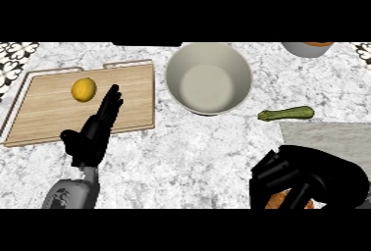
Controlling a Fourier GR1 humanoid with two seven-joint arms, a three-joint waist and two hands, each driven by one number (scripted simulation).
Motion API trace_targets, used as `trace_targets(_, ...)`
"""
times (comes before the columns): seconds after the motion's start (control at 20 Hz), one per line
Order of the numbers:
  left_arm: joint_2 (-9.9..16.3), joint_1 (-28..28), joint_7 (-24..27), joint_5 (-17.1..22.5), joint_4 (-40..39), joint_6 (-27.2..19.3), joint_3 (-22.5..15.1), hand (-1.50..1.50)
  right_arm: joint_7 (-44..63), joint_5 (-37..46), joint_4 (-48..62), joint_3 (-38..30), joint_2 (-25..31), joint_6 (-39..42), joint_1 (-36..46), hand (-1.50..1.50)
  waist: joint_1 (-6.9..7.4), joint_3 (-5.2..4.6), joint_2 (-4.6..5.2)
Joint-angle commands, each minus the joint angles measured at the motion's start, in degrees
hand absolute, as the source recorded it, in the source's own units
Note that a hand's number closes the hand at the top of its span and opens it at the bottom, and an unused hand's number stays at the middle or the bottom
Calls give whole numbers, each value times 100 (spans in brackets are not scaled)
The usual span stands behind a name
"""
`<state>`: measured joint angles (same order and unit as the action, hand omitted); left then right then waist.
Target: Pick the croissant from the placemat and place it in the bowl
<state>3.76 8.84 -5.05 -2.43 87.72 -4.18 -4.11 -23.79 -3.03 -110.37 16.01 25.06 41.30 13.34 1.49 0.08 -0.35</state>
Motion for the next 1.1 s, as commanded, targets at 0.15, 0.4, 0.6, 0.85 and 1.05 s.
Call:
trace_targets(0.15,-130,-8,-68,-113,69,-178,-52,0,-11,-2208,-89,-1640,1521,1206,791,150,-157,-12,26)
trace_targets(0.4,-230,-191,61,-182,67,-186,-155,0,1539,-3618,154,-1515,1670,547,1846,150,-126,-18,24)
trace_targets(0.6,-113,-21,252,-203,-199,-139,33,0,2105,-3351,866,-1319,1342,167,2791,150,-95,-15,41)
trace_targets(0.85,-96,-31,207,-185,-91,-19,-19,0,2688,-2896,1253,-859,745,-135,3607,150,-71,-16,40)
trace_targets(1.05,69,-92,356,57,-169,238,170,0,1861,-970,1733,-846,322,-178,3715,150,-27,-12,66)
